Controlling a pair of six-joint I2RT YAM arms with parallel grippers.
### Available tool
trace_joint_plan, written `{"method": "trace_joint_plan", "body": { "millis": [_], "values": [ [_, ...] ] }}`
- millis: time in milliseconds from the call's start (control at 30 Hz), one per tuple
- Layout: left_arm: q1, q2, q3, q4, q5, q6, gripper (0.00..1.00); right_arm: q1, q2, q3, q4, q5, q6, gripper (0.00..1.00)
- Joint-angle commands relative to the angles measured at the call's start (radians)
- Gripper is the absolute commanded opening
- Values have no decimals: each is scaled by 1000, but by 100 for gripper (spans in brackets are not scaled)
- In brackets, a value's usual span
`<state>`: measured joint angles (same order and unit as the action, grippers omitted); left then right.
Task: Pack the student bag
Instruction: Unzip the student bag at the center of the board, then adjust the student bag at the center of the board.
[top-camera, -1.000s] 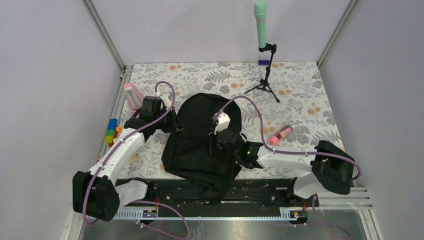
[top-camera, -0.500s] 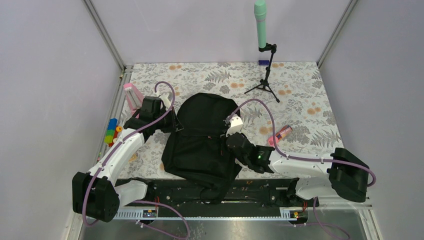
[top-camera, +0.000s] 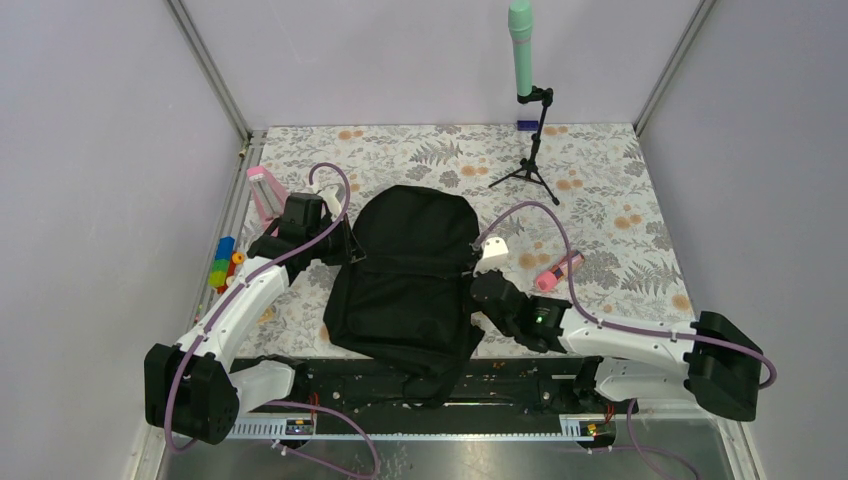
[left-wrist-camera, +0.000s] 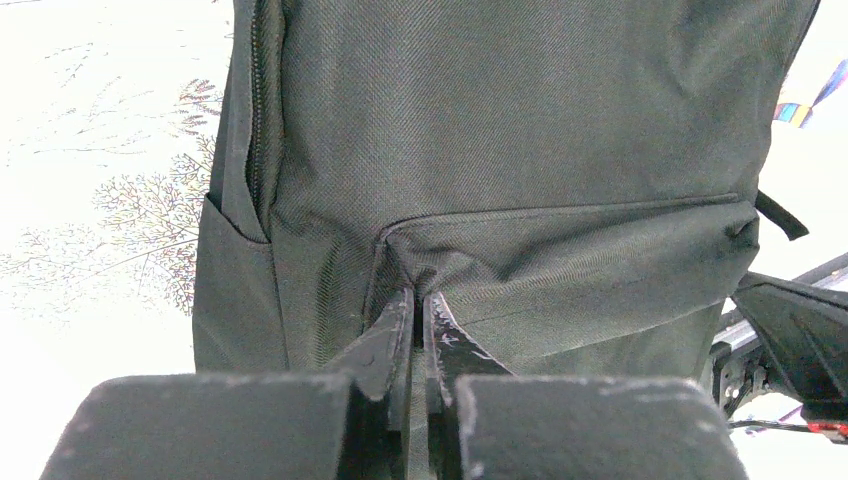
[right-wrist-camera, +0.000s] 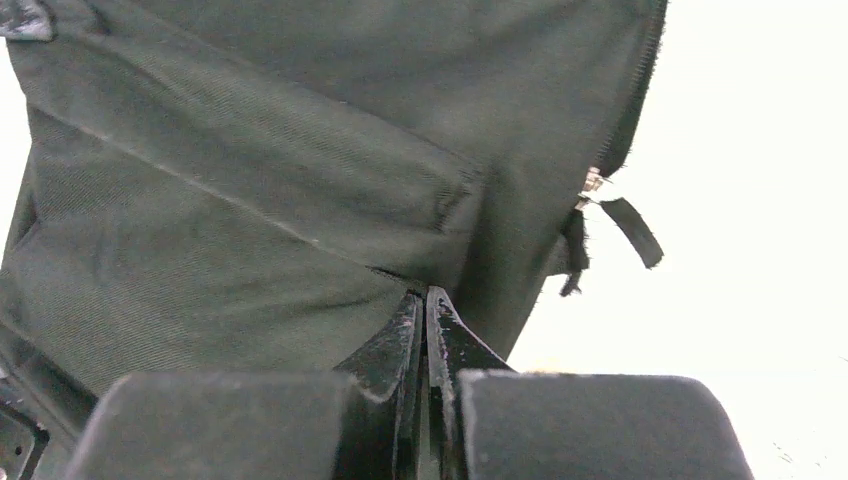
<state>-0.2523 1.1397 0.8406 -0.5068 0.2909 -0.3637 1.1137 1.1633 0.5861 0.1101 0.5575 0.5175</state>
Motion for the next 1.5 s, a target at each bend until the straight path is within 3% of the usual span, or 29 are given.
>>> {"method": "trace_joint_plan", "body": {
  "millis": [0, 300, 467, 500, 567, 600, 633, 700, 767, 900, 1167, 1300, 1467],
  "values": [
    [16, -21, 15, 2, -99, 38, 0, -66, -82, -52, -81, 86, 20, 0],
    [16, -12, 18, 2, -69, 48, 0, -204, -153, -115, -101, -9, 31, 0],
    [15, -14, 23, 13, -10, 67, 0, -216, -144, -87, -102, -45, -8, 0],
    [15, -20, 24, 20, 6, 72, 4, -216, -142, -76, -102, -53, -17, 0],
    [12, -45, 21, 39, 38, 83, 36, -216, -141, -53, -138, -67, -27, 0],
    [4, -70, 20, 51, 54, 91, 50, -215, -142, -38, -157, -71, -29, 14],
    [-7, -90, 18, 64, 61, 103, 61, -216, -148, -25, -174, -73, -31, 34],
    [-50, -137, 14, 86, 46, 128, 72, -216, -164, -7, -204, -69, -30, 61],
    [-110, -168, 21, 88, 31, 179, 77, -216, -188, 2, -226, -59, -31, 76],
    [-234, -188, 50, 73, 25, 295, 80, -233, -249, 20, -287, -40, -47, 92],
    [-501, -32, 185, -24, -176, 523, 89, -254, -327, 41, -325, -111, -97, 93],
    [-547, 57, 223, -29, -235, 567, 98, -253, -347, 31, -326, -131, -75, 92],
    [-571, 138, 234, -28, -279, 591, 99, -255, -367, 12, -325, -149, -55, 92]
  ]
}}
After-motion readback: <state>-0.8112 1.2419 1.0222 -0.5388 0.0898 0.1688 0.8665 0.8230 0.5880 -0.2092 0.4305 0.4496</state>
